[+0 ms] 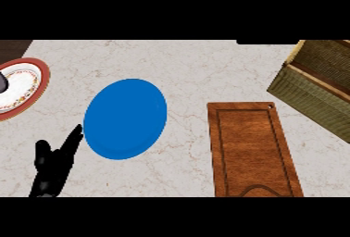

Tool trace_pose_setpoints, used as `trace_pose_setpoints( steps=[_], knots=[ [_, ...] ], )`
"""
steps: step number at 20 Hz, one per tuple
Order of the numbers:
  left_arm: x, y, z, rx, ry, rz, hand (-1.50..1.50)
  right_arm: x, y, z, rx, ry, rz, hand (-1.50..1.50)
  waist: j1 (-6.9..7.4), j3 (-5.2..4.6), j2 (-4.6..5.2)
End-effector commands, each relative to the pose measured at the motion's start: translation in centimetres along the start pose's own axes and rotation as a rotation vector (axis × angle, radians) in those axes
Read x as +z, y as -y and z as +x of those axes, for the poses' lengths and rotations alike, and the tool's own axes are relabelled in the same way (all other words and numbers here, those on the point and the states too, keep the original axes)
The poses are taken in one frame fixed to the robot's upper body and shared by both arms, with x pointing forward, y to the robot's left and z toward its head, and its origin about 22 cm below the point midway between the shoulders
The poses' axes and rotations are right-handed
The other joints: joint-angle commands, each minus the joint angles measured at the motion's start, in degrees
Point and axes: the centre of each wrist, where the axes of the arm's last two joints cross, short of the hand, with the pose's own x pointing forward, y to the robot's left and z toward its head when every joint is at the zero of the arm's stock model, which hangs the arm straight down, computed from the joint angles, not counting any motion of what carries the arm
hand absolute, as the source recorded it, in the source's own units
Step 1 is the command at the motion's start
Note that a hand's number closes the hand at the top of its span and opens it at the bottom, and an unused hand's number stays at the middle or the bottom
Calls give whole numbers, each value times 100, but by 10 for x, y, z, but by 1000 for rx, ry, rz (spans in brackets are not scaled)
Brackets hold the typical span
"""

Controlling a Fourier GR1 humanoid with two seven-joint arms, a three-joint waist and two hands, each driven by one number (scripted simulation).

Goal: Pick the croissant from the cutting board and place it in the basket

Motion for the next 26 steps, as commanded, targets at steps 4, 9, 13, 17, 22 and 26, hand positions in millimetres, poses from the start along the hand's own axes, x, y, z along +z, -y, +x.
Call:
trace_pose_setpoints(
  steps=[4, 9, 13, 17, 22, 26],
  knots=[
    [2, 4, -20, 25, -106, -22, 0, -30, -10, -47, -164, -81, 1, 150, -3, -61, 45],
    [8, -2, -11, 12, -109, -14, 0, -34, -23, -77, -168, -65, 18, 150, -23, -61, 22],
    [9, -10, -27, 30, -132, -5, 0, -39, -32, -100, 37, -154, -89, 150, -86, -78, 16],
    [15, 26, -25, 30, -102, -6, 0, -58, -17, -116, 127, -130, -28, 150, -74, -65, 5],
    [-6, -6, -16, 24, -121, -21, 0, -59, -11, -131, 169, -64, -35, -150, -108, -67, 18],
    [5, -7, -26, 42, -113, 7, 0, -65, 17, -139, 117, -43, -77, -150, -100, -66, 3]
  ],
)
